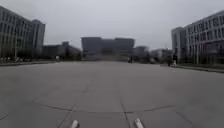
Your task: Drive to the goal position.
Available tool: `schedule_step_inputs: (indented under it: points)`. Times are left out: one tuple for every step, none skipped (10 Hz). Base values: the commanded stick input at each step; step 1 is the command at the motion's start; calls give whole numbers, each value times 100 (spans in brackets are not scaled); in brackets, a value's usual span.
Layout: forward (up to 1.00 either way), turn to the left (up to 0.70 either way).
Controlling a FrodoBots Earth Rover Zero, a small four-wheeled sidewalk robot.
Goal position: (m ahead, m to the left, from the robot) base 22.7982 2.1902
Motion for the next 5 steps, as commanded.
schedule_step_inputs:
  points:
    - [100,2]
    - [100,2]
    - [100,2]
    - [100,2]
    - [100,2]
